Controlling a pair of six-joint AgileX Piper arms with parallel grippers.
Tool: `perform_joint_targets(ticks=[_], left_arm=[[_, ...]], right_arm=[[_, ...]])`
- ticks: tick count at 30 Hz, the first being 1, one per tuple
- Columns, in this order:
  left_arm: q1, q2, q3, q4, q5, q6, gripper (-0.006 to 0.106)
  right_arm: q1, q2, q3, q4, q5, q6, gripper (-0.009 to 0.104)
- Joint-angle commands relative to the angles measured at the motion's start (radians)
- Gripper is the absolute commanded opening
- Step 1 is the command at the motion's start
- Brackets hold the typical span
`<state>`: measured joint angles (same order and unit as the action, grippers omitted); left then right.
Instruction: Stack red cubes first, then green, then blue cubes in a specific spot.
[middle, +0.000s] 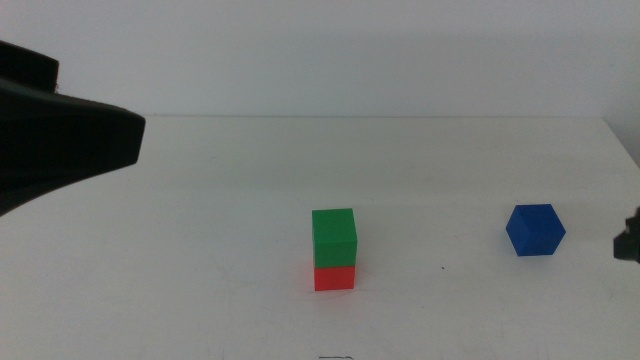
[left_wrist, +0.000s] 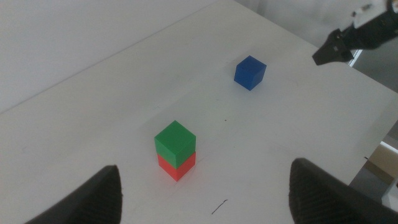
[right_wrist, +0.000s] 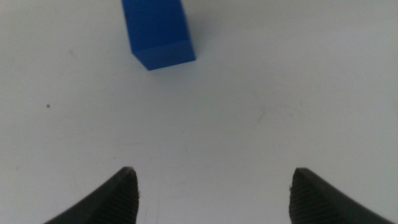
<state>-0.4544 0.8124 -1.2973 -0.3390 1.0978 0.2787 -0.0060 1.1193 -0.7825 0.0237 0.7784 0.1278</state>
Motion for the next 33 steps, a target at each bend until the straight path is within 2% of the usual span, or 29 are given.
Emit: perform_joint_targets(ticks=[1, 6, 12, 24, 33], left_arm=[[-0.002, -0.001, -0.024, -0.028, -0.062, -0.010, 0.090], [-0.002, -0.001, -0.024, -0.028, -0.062, -0.010, 0.090], [-0.002, -0.001, -0.024, -0.028, -0.062, -0.010, 0.090], [-0.002, -0.001, -0.024, -0.028, -0.062, -0.010, 0.090], [-0.002, -0.001, -0.024, -0.028, -0.062, -0.010, 0.090]], right_arm=[[0.004, 0.029, -0.088, 0.027, -0.002, -0.100, 0.062], [0.012, 0.132, -0.209, 0.082, 0.050, -0.206, 0.068], [0.050, 0.278, -0.325, 0.075, 0.099, -0.213, 0.075], [0.056, 0.538, -0.561, 0.070, 0.222, -0.228, 0.075], [0.056, 0.670, -0.616, 0.068, 0.184, -0.227, 0.075]])
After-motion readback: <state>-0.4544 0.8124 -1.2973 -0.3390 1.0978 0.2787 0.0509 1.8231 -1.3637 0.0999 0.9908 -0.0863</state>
